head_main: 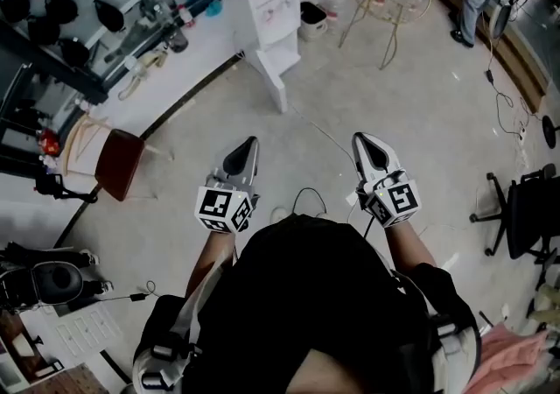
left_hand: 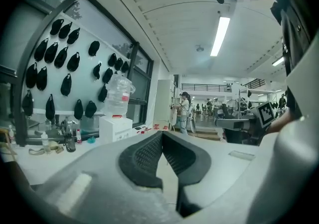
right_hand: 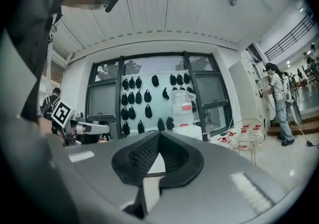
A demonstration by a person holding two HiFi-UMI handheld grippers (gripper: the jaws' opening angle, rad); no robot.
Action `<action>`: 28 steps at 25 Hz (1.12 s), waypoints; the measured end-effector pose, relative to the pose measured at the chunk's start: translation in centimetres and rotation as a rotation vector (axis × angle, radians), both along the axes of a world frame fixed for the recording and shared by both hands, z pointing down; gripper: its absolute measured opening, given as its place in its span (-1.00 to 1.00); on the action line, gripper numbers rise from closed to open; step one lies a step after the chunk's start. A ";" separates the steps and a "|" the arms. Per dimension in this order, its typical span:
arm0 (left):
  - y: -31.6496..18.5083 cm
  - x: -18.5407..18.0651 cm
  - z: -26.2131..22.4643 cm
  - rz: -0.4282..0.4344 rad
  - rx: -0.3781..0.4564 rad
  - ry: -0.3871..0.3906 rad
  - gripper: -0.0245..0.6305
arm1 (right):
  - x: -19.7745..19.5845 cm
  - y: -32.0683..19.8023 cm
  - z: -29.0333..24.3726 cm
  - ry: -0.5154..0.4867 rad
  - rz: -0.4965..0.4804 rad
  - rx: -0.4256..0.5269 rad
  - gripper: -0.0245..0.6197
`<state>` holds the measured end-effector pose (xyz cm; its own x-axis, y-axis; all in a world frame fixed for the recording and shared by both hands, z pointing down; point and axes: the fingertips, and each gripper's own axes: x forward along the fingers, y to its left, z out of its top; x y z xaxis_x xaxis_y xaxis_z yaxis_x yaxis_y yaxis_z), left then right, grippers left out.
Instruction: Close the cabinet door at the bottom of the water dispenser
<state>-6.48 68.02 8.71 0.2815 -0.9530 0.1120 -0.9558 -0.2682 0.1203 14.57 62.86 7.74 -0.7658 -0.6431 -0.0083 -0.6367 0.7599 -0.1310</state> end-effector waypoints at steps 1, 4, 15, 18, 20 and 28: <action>0.1 0.2 0.0 -0.003 0.000 0.006 -0.91 | 0.3 -0.1 0.0 -0.005 0.000 0.005 -0.91; 0.2 0.9 -0.3 -0.007 0.008 0.017 -0.91 | 0.8 0.0 -0.7 -0.028 0.003 0.016 -0.91; -1.1 5.2 -0.8 -0.030 0.019 0.021 0.38 | 3.7 -0.4 -1.8 -0.057 -0.001 0.065 0.40; -1.2 6.8 -0.5 -0.031 0.003 0.014 0.44 | 5.2 -0.6 -1.9 -0.065 0.002 0.054 0.47; -1.1 7.7 -0.2 -0.038 -0.008 0.016 0.44 | 6.0 -0.5 -1.5 -0.066 -0.004 0.036 0.47; -0.7 9.5 1.2 -0.067 -0.037 0.019 0.44 | 8.7 -1.1 0.9 -0.035 -0.011 -0.011 0.47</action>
